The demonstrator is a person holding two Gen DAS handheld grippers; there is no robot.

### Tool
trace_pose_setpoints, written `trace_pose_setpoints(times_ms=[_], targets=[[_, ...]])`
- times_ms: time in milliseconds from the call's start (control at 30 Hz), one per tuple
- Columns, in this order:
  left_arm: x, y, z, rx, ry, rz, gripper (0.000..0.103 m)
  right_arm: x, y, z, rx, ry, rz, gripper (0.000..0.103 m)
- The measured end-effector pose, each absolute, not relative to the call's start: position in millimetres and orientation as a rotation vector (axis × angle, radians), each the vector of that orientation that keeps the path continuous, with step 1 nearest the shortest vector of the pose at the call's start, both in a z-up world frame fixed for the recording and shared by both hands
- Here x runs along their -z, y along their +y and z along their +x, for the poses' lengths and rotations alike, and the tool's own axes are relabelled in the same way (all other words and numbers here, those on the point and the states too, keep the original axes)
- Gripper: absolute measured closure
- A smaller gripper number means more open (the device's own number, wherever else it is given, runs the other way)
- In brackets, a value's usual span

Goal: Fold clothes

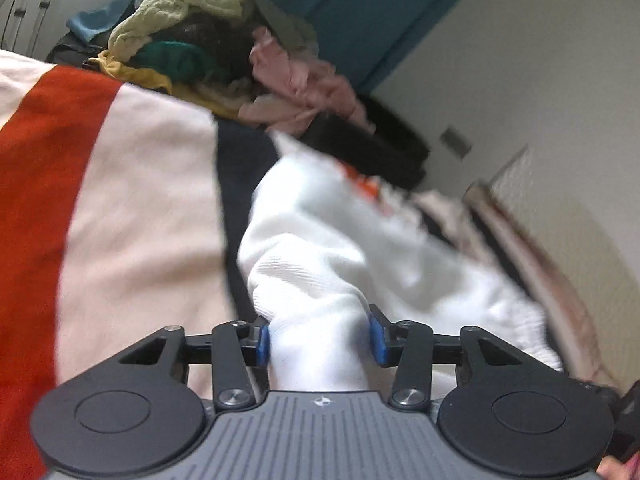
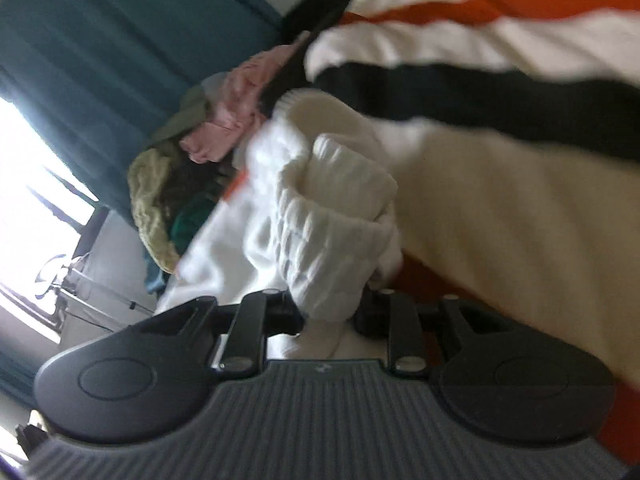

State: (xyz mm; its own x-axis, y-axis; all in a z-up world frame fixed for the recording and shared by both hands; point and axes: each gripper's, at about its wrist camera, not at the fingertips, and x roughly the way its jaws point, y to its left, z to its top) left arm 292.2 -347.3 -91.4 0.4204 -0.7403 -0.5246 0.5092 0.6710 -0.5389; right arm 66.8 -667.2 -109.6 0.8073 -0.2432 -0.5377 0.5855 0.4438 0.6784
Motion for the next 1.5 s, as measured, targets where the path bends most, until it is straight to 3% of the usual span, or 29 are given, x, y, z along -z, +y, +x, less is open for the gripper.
trace_pose_setpoints(times_ms=[67,167,367,667,833,900,967,1167,1500], targets=[[95.0,-342.6,282.5,0.789,0.818,-0.298,0.049,126.1,-658.3,58.9,0.556,0.425,0.999,0.065],[80.8,-340.5,267.5,0.765,0.799,-0.217,0.047,121.5,-655.3,50.8,0.569,0.477,1.026,0.064],[17.7,-325.7,228.9,0.732,0.753,-0.118,0.046,64.2,-641.9,29.3,0.613,0.596,0.972,0.063],[-102.7,-302.0,137.7,0.751,0.627,-0.047,0.038,-42.4,-584.7,-7.0,0.513,0.574,0.765,0.063],[-161.6,-276.6,80.7,0.755,0.535,0.03,0.006,-97.9,-552.4,-34.5,0.437,0.536,0.65,0.063],[-183.0,-264.2,57.4,0.758,0.492,0.058,0.0,-118.3,-538.0,-48.7,0.417,0.513,0.597,0.052],[-198.3,-251.5,36.0,0.768,0.472,0.059,0.0,-137.3,-520.5,-69.0,0.398,0.457,0.555,0.011],[-221.1,-217.3,-22.0,0.755,0.426,0.038,0.0,-162.0,-474.4,-116.0,0.351,0.362,0.465,0.008],[-219.6,-167.6,-89.1,0.761,0.34,-0.046,0.0,-138.2,-416.7,-165.4,0.379,0.274,0.348,0.008]])
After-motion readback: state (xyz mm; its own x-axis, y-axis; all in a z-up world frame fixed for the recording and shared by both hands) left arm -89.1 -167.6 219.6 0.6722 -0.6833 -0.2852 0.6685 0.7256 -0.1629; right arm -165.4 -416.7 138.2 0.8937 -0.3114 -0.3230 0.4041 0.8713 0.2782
